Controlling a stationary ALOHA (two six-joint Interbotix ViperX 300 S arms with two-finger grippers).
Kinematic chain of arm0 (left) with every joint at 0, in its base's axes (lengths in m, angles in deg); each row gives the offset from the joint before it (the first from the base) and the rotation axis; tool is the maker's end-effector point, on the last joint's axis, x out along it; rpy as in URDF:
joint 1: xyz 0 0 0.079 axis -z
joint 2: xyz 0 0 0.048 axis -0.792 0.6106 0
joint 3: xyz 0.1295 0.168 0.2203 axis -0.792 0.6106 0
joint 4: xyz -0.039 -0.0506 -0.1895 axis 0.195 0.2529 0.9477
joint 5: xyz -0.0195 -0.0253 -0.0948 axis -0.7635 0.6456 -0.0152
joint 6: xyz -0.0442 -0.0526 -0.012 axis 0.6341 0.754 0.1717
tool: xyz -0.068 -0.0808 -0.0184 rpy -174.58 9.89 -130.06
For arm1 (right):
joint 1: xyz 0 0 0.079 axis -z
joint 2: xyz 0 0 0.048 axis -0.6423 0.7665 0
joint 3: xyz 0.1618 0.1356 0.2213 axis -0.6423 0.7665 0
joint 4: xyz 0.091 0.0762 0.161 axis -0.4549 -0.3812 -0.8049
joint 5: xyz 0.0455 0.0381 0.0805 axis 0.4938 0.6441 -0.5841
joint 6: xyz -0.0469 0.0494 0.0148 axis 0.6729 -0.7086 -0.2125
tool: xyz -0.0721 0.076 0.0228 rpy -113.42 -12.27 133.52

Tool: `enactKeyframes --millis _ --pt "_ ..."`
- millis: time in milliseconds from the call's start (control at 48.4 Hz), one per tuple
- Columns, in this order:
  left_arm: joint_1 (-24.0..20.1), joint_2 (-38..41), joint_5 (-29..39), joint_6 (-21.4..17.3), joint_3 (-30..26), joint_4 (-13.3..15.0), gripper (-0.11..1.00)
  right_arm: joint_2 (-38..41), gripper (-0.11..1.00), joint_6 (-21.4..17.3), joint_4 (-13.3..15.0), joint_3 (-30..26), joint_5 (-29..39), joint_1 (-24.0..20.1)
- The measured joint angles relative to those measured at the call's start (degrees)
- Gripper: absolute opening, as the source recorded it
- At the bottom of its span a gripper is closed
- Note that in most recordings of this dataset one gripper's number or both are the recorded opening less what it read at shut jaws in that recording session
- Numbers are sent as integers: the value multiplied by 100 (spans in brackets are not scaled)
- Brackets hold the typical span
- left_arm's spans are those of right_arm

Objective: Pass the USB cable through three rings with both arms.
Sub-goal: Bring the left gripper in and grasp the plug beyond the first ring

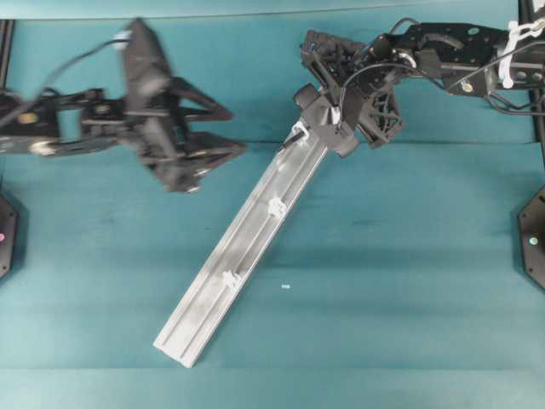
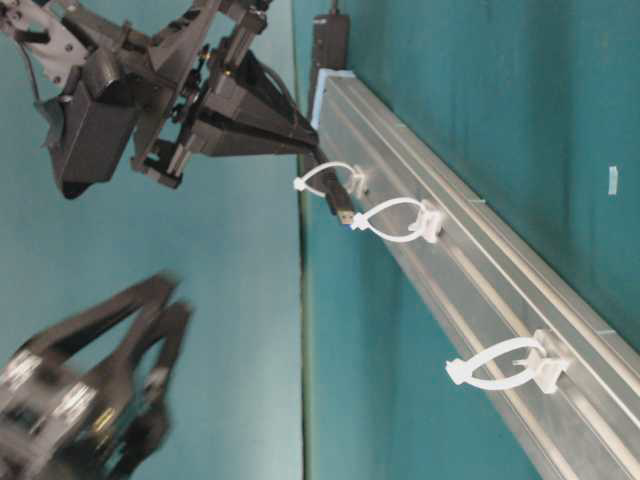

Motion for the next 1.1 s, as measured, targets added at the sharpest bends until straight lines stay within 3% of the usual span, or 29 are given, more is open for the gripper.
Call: enactKeyframes --millis 248,558,1096 --pt "0 782 0 9 -404 0 92 0 8 0 0 0 9 0" --pt "-167 1538 -70 413 -589 9 92 0 8 0 -9 9 9 -9" --pt "-185 2057 -141 439 -1072 0 90 0 8 0 -79 9 -9 -79"
